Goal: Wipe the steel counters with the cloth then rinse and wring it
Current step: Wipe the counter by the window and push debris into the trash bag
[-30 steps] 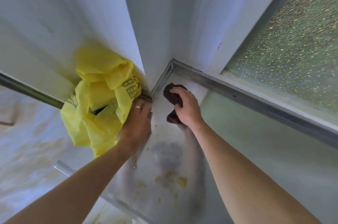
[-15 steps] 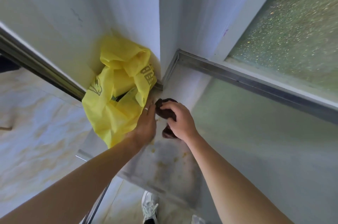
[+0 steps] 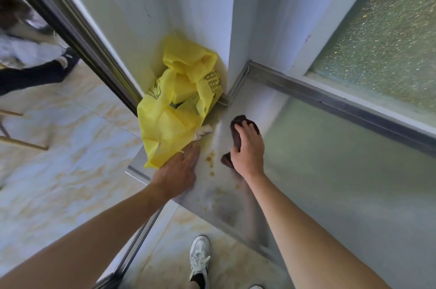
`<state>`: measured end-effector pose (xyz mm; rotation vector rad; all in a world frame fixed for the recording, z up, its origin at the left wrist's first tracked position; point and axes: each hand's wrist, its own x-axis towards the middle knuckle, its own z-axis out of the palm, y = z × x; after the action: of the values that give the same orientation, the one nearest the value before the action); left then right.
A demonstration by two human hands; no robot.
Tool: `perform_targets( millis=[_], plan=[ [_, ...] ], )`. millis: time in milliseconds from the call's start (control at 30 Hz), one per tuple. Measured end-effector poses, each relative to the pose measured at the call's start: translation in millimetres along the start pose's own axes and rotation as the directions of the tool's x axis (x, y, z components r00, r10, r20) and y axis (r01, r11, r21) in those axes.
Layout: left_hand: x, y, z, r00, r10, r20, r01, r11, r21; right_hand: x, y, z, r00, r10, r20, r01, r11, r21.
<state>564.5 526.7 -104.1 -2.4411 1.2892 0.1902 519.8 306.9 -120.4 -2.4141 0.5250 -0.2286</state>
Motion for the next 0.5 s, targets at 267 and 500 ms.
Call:
perform_targets(
  millis=[267, 500],
  plan=[
    [-12.7, 14.0, 4.9, 0.943, -0.265, 0.199, 0.326, 0.851, -0.412, -33.2, -17.1, 11.6, 0.973, -0.203, 0.113, 0.178, 0.963, 0.205],
    [-28.0, 42.9, -9.5, 0.884, -0.464, 0.055, 0.419, 0.735, -0.532, -65.8, -15.9, -2.1, 0.953, -0.228, 0.199, 0.167, 0.944, 0.285]
  ],
)
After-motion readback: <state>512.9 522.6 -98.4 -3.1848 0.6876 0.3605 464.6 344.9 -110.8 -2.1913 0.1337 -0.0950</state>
